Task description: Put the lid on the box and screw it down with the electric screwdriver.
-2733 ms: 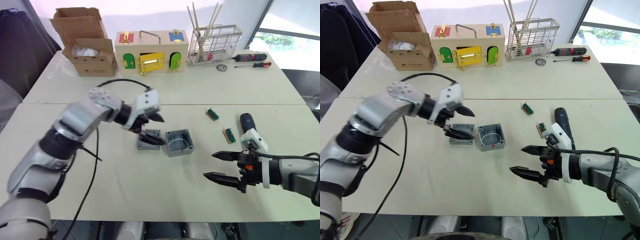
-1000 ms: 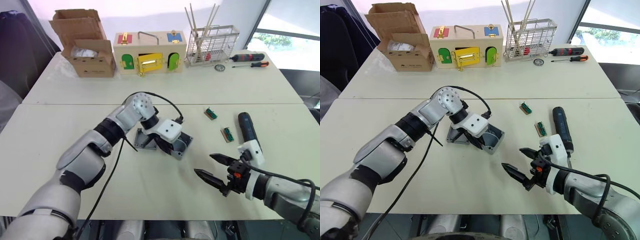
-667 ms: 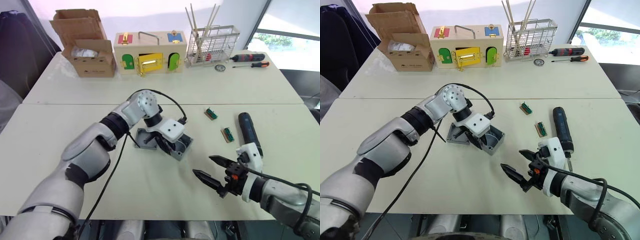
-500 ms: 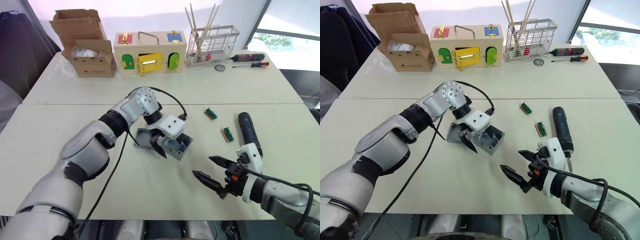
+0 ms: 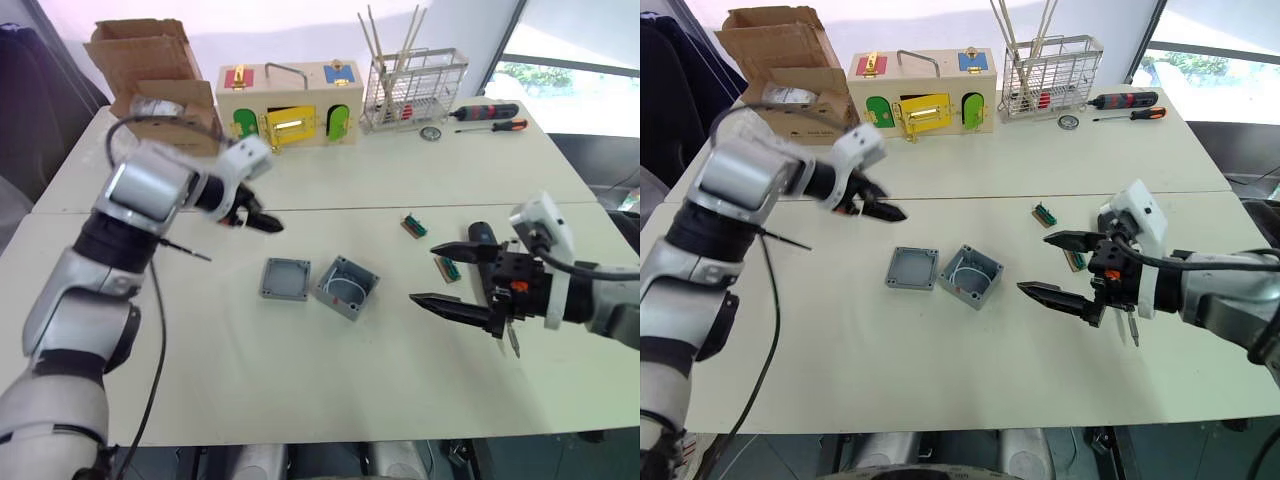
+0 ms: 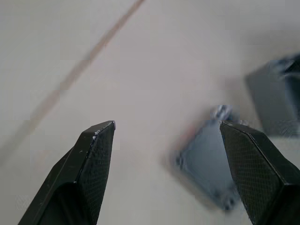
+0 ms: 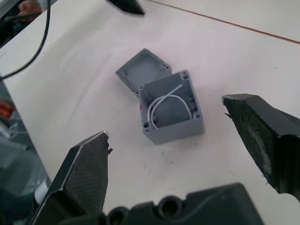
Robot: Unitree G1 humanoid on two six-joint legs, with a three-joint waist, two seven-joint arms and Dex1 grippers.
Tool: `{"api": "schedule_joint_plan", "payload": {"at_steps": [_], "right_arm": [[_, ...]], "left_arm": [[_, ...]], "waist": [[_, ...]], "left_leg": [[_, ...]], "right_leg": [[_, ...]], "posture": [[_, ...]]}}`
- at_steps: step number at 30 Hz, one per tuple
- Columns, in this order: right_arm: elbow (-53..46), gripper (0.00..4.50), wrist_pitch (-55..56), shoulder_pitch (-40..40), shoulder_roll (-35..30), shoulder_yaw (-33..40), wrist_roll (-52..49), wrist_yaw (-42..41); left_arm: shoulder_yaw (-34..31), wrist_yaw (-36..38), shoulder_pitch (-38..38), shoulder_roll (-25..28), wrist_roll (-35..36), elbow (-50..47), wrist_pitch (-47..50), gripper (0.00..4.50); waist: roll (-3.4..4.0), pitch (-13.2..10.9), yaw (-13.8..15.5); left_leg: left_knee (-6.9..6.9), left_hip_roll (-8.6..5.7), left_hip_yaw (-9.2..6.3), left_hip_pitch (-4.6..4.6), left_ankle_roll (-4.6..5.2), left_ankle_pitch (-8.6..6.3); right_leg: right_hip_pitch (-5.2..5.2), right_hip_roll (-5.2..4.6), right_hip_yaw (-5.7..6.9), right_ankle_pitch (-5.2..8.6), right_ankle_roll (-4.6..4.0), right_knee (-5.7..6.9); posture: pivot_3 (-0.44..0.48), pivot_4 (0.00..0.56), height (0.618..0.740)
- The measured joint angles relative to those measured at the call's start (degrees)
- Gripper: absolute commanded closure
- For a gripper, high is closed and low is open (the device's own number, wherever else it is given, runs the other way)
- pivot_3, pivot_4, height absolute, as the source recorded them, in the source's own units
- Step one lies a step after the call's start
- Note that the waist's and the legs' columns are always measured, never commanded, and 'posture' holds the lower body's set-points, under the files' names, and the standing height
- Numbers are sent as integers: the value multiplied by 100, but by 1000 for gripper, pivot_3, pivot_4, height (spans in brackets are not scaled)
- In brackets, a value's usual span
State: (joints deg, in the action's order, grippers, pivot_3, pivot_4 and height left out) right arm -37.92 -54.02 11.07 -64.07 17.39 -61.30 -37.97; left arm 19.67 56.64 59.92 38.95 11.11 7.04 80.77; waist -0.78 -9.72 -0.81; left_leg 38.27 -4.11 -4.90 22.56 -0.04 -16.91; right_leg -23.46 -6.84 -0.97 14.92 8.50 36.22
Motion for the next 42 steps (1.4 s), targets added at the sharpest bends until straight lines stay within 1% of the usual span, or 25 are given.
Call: {"api": "schedule_joint_plan", "payload": {"at_steps": [1, 3, 5, 8, 11, 14, 17, 20, 23, 25, 26, 29, 31, 36, 39, 42], "right_arm": [[73, 0, 36, 119, 14, -152, 73, -63], [195, 0, 138, 333, 131, -520, 295, -177], [237, 0, 184, 359, 230, -805, 483, -263], [243, 0, 183, 433, 263, -974, 600, -336], [179, 0, 161, 519, 264, -937, 587, -340], [33, 0, 50, 515, 271, -901, 494, -263], [-128, 0, -47, 513, 381, -854, 392, -69], [-274, 0, -96, 477, 451, -745, 308, 131], [-369, 0, -146, 365, 518, -695, 218, 332], [-424, 0, -182, 323, 568, -677, 149, 444], [-465, 0, -191, 306, 570, -653, 122, 502], [-471, 0, -194, 276, 573, -537, 23, 617], [-448, 0, -191, 233, 639, -454, -69, 674], [-60, 0, -59, 186, 1178, -158, -368, 859], [219, 0, 22, 420, 1465, -69, -556, 1014], [489, 0, 168, 817, 1907, -119, -597, 1272]], "left_arm": [[-158, -225, -153, -75, 22, -185, 441, 876], [-635, -748, -482, -341, 100, -518, 956, 876], [-933, -1237, -728, -543, 225, -659, 1127, 876], [-1239, -1901, -981, -858, 472, -770, 1128, 876], [-1291, -2501, -1132, -1033, 736, -791, 1128, 876], [-1346, -2945, -1200, -1116, 960, -706, 1128, 876], [-1306, -3202, -1131, -1166, 1141, -586, 1128, 876], [-1127, -3361, -1058, -1151, 1257, -557, 1126, 876], [-946, -3495, -1022, -1116, 1335, -553, 1115, 1638], [-860, -3538, -1004, -1107, 1380, -555, 1110, 2550], [-834, -3565, -1001, -1107, 1430, -555, 1109, 3104], [-819, -3611, -991, -1140, 1565, -551, 1112, 4456], [-823, -3691, -966, -1186, 1596, -530, 1117, 4456], [-1013, -3907, -981, -1222, 1769, -453, 1128, 4456], [-1237, -3960, -1021, -1233, 1828, -418, 1130, 4456], [-1719, -3799, -1004, -1243, 1881, -570, 980, 4456]], "waist": [[-2, -1, 22], [-5, -2, 43], [-6, -2, 67], [-5, -2, 112], [-6, -2, 157], [-5, -2, 164], [-5, -1, 167], [-3, 2, 170], [-2, 4, 176], [-2, 4, 170], [-2, 4, 168], [-1, 4, 169], [-2, 5, 173], [-2, 9, 166], [-3, 8, 153], [-7, 5, 147]], "left_leg": [[4, -1, -1, 3, -2, 1], [9, -1, -2, 3, -15, 8], [9, -4, -1, 3, -36, 20], [5, -4, 3, 4, -55, 30], [3, -4, 2, 4, -61, 32], [2, -6, 2, 5, -63, 33], [2, -9, 3, 4, -64, 34], [2, -11, 3, 3, -66, 35], [2, -12, 3, 0, -66, 35], [2, -13, 5, 0, -66, 35], [2, -14, 5, 0, -66, 35], [1, -14, 4, 0, -66, 35], [2, -14, 4, -1, -66, 35], [2, -15, 6, -4, -66, 35], [-1, -15, 6, -3, -67, 36], [-4, -13, 8, 4, -70, 37]], "right_leg": [[0, -2, 0, 0, 0, 0], [2, -4, 0, 0, 0, -2], [-2, -7, -2, 0, 0, -3], [-14, -9, -8, -1, -1, -1], [-15, -10, -9, -1, -2, -1], [-16, -13, -10, -2, -3, -1], [-15, -16, -10, -2, -3, -1], [-13, -18, -10, -2, -3, 0], [-9, -19, -10, -2, -3, -1], [-10, -21, -12, -2, -3, -1], [-10, -21, -12, -2, -3, -1], [-9, -21, -12, -2, -3, -1], [-7, -21, -11, -2, -3, -1], [-6, -22, -13, -2, -3, -1], [-11, -21, -13, -2, -3, 0], [-24, -20, -15, -2, -3, 1]], "posture": [[0, 150, 730], [0, 150, 730], [0, 150, 730], [0, 150, 730], [0, 150, 730], [0, 150, 730], [0, 150, 730], [0, 150, 730], [0, 150, 730], [0, 150, 730], [0, 150, 730], [0, 150, 730], [0, 150, 730], [0, 150, 730], [0, 150, 730], [0, 150, 730]]}}
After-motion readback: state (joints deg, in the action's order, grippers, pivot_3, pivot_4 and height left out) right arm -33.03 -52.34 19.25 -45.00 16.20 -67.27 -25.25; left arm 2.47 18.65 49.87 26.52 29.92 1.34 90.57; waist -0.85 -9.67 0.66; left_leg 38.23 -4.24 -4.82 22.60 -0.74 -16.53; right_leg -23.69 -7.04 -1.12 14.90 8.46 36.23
